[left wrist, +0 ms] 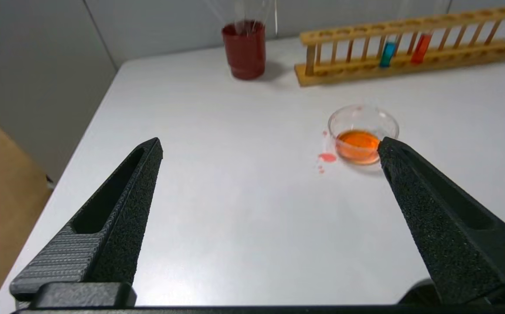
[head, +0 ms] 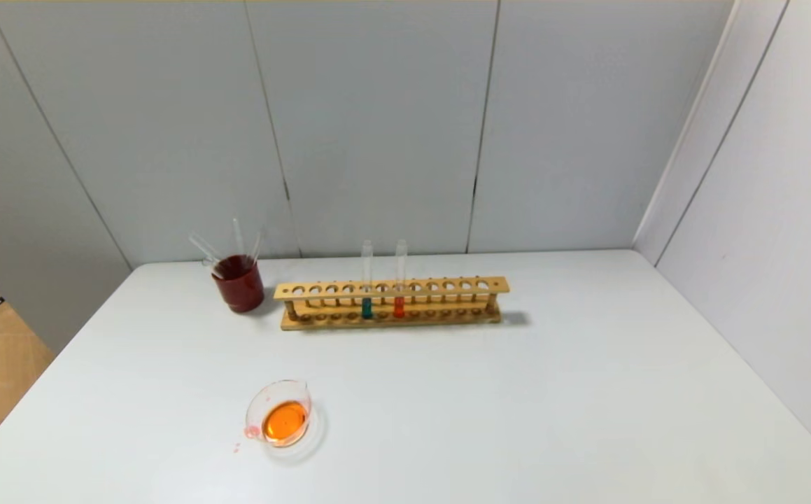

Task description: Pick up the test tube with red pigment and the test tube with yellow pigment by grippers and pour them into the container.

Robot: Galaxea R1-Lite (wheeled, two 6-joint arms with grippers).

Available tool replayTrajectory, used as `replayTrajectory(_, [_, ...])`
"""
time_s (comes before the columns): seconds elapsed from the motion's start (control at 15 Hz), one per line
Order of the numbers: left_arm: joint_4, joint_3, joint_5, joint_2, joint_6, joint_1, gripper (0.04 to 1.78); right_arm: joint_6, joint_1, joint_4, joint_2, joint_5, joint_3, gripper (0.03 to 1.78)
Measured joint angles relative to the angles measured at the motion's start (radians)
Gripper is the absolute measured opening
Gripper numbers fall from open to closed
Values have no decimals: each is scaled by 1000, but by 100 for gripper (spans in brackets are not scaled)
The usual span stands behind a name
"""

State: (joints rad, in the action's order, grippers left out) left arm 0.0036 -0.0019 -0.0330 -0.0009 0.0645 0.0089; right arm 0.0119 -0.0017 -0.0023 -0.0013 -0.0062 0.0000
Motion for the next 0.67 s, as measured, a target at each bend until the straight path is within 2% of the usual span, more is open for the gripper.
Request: replayTrajectory(0.67, [2,2,4,-1,-17,0,174,-2,0,0,0,0,0,175])
